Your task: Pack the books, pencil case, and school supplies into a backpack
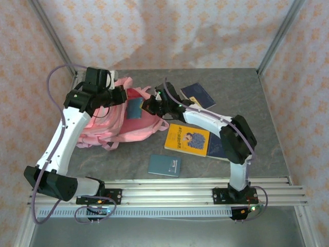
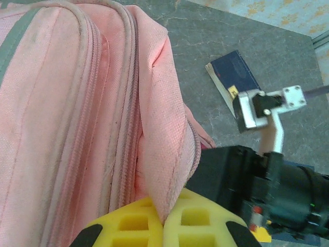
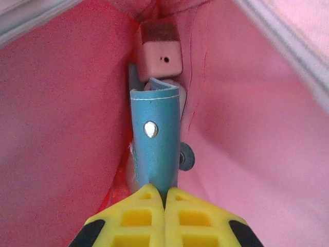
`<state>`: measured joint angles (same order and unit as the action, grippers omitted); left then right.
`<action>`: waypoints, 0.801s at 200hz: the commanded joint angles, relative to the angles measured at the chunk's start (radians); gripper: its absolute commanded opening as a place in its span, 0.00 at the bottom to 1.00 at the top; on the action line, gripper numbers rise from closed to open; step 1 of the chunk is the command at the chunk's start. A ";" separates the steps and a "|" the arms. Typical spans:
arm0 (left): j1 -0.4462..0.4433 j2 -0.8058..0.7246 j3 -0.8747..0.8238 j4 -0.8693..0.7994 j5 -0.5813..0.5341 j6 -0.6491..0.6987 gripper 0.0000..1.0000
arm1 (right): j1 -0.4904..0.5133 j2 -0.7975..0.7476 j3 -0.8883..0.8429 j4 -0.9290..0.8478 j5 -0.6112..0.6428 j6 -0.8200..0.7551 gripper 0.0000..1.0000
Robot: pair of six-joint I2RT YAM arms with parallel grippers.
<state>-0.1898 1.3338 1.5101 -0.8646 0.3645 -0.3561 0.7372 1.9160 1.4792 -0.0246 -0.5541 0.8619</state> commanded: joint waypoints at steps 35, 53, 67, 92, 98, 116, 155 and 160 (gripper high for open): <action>-0.005 -0.004 0.066 0.056 0.028 0.011 0.00 | 0.058 0.246 0.260 0.038 0.118 0.097 0.00; -0.001 0.010 0.072 0.053 0.014 0.009 0.00 | 0.074 0.338 0.396 -0.078 0.120 0.062 0.32; 0.000 0.019 0.071 0.047 0.008 0.010 0.00 | 0.073 0.334 0.397 -0.101 0.133 0.043 0.52; 0.000 0.028 0.038 0.066 -0.007 -0.005 0.00 | 0.069 0.227 0.311 -0.101 0.156 -0.074 0.61; 0.000 0.031 0.026 0.075 -0.001 -0.010 0.00 | 0.067 0.193 0.291 -0.113 0.157 -0.109 0.62; 0.000 0.044 -0.018 0.110 0.028 -0.028 0.00 | 0.065 0.076 0.205 -0.158 0.196 -0.219 0.67; -0.023 0.091 -0.113 0.167 0.058 -0.046 0.00 | 0.061 -0.187 -0.048 -0.261 0.317 -0.394 0.71; -0.030 0.096 -0.125 0.173 0.051 -0.048 0.00 | 0.060 -0.219 -0.077 -0.275 0.327 -0.406 0.71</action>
<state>-0.1993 1.3987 1.4326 -0.7895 0.4168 -0.3847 0.8036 1.8603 1.5021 -0.2119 -0.3305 0.6121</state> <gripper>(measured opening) 0.043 0.713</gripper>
